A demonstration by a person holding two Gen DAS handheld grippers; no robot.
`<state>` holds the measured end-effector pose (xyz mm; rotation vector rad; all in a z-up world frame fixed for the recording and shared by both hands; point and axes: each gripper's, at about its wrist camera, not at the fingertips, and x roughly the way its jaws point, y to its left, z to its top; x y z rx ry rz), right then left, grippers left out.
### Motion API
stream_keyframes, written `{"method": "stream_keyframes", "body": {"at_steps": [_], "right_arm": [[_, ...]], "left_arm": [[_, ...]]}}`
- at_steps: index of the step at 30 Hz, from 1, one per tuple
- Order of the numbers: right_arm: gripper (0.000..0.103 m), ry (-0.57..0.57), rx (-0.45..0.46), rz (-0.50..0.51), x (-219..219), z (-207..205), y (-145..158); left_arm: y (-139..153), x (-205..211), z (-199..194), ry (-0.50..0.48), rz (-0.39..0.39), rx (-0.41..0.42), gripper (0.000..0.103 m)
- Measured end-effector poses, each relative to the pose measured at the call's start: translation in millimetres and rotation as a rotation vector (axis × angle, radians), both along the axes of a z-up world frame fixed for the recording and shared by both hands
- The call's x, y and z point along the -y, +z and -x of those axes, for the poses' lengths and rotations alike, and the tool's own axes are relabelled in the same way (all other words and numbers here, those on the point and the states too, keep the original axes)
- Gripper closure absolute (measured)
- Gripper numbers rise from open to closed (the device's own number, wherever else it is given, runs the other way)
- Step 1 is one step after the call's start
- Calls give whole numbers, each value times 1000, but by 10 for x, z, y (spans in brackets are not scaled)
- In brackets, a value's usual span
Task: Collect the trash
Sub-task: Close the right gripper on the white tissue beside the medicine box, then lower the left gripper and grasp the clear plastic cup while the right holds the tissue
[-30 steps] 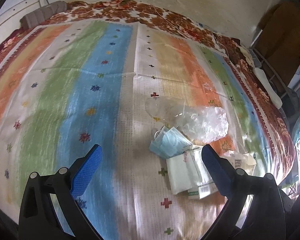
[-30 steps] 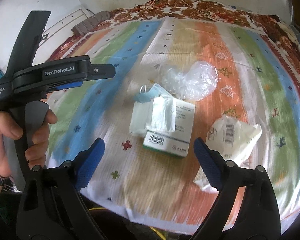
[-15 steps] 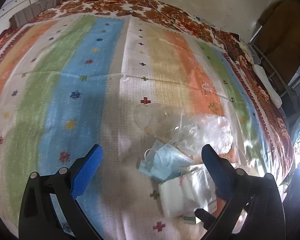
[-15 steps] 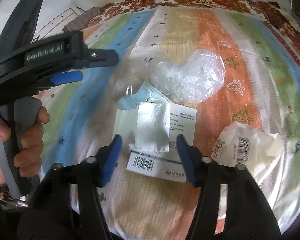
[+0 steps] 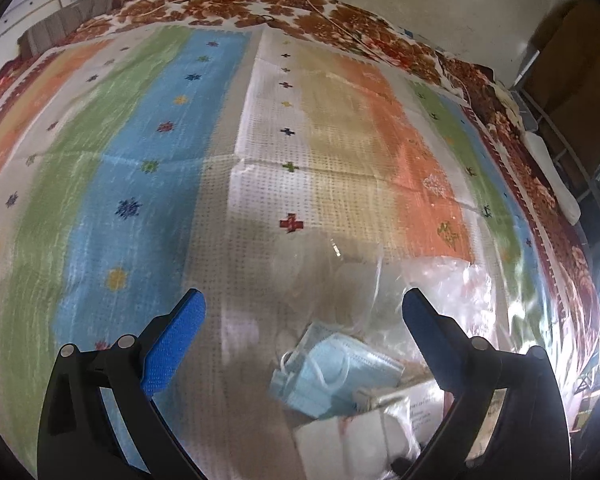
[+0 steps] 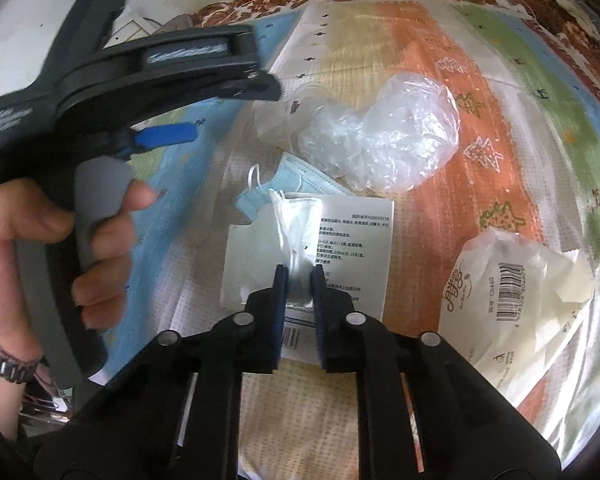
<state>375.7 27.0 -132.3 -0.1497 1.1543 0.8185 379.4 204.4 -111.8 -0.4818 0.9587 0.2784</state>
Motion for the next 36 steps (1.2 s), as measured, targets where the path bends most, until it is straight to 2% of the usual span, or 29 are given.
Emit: {"method": "stream_keyframes", "body": {"at_steps": [6, 8, 11, 13, 20, 22, 25, 27, 29, 31, 36], "right_arm": [[97, 0, -21, -5, 22, 19, -1], [97, 3, -21, -3, 22, 16, 4], [97, 2, -24, -3, 31, 10, -3], [97, 0, -20, 1, 36, 9, 3], [97, 7, -9, 18, 16, 9, 10], [97, 14, -1, 25, 1, 21, 12], [97, 15, 1, 28, 2, 23, 13], [97, 14, 2, 28, 7, 25, 12], [97, 16, 4, 32, 6, 31, 14], [97, 18, 5, 34, -2, 24, 14], [97, 19, 4, 36, -5, 23, 18]], "left_arm": [[-167, 38, -171, 8, -58, -64, 7], [-160, -1, -161, 44, -79, -52, 8], [-165, -124, -123, 105, -33, -39, 10], [-171, -147, -105, 112, -37, -37, 11], [-62, -292, 12, 183, -99, -7, 24], [-37, -317, 24, 198, -149, -17, 27], [-39, -364, 48, 231, -202, -45, 39], [-68, -418, 67, 247, -208, -69, 48], [-81, -454, 94, 256, -216, -81, 62], [-88, -500, 116, 265, -219, -82, 68], [-49, -568, 157, 264, -167, -18, 67]]}}
